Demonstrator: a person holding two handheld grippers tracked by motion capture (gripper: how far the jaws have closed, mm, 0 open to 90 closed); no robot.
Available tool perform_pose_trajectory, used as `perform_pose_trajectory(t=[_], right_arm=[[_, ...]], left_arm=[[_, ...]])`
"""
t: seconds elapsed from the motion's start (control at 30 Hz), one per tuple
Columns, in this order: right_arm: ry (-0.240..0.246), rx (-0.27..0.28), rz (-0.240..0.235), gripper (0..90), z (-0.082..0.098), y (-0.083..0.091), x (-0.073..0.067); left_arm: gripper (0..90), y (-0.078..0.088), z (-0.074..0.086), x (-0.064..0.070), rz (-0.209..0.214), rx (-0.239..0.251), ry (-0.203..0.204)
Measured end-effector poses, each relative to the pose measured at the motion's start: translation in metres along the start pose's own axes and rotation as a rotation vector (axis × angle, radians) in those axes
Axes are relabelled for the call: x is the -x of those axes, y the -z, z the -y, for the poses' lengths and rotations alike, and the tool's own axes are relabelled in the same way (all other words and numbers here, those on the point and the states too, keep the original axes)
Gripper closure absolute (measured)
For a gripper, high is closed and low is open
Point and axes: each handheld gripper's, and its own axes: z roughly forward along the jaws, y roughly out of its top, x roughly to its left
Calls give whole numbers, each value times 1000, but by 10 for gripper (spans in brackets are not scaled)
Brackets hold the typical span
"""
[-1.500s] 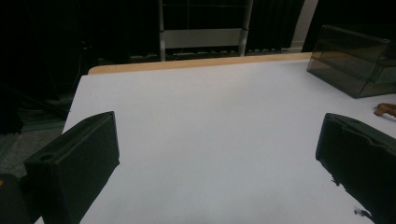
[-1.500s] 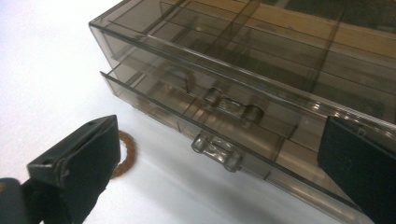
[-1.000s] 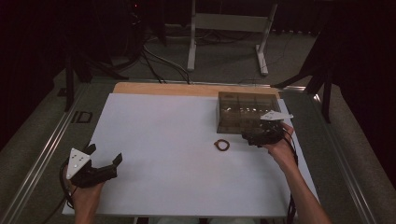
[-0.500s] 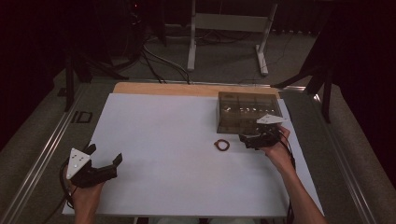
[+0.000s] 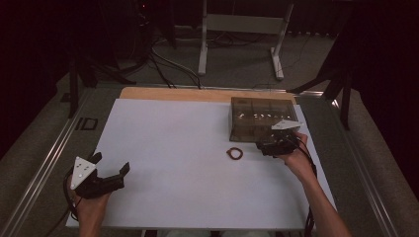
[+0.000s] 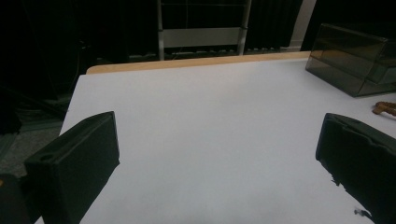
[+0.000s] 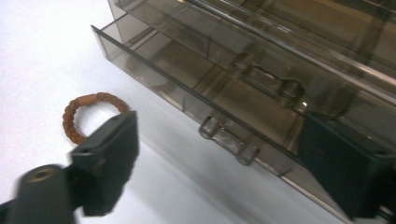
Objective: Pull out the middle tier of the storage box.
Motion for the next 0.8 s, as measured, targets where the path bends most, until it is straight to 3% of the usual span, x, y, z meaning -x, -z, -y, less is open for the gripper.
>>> perform_pose_trajectory(t=[0.13,0.4,0.8], right_arm=[[16,-13,21,240,-1,2,1],[13,-16,21,261,-3,-6,1],[29,-64,16,312,-6,-5,-2]], left_arm=[[10,-1,0,0,0,-2,-1],[10,-1,0,0,1,-2,2],[10,-1,0,0,2,-2,2]])
